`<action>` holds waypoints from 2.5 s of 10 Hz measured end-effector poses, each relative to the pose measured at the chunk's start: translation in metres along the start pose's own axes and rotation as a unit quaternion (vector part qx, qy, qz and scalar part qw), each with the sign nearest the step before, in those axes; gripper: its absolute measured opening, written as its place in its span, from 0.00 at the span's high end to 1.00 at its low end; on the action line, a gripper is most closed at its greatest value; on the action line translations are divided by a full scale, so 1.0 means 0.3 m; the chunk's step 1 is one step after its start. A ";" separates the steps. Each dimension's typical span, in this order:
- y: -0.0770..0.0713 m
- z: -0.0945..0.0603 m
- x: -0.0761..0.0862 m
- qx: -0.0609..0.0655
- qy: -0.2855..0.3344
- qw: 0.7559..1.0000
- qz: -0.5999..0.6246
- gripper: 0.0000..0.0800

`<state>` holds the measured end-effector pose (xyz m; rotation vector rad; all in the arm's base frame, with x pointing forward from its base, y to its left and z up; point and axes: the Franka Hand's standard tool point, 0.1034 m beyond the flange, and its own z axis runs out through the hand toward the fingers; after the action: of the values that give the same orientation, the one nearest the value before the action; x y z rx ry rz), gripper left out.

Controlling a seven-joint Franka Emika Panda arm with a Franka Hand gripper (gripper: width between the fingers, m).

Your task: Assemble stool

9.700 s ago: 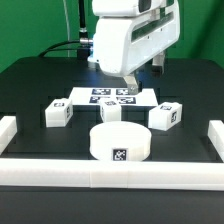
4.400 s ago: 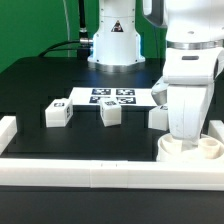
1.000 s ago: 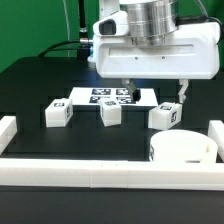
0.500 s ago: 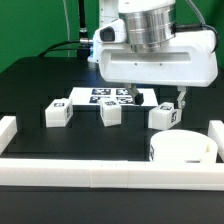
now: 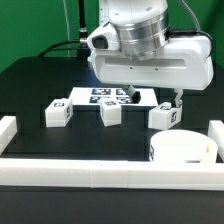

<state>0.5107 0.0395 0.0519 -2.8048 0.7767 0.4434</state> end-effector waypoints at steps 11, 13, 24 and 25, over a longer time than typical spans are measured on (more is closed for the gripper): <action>0.021 0.097 -0.015 -0.037 -0.309 0.950 -0.009 0.19; 0.012 0.113 -0.022 -0.041 -0.310 0.950 -0.011 0.19; 0.001 0.171 -0.022 -0.040 -0.303 0.952 -0.035 0.19; 0.002 0.177 -0.029 -0.041 -0.305 0.951 -0.035 0.36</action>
Offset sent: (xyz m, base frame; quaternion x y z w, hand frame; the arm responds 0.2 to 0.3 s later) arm 0.0019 0.0187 -0.0069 -0.0062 -0.1768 0.0248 0.9839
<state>0.4910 0.0570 0.0051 -2.5106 0.5200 1.2671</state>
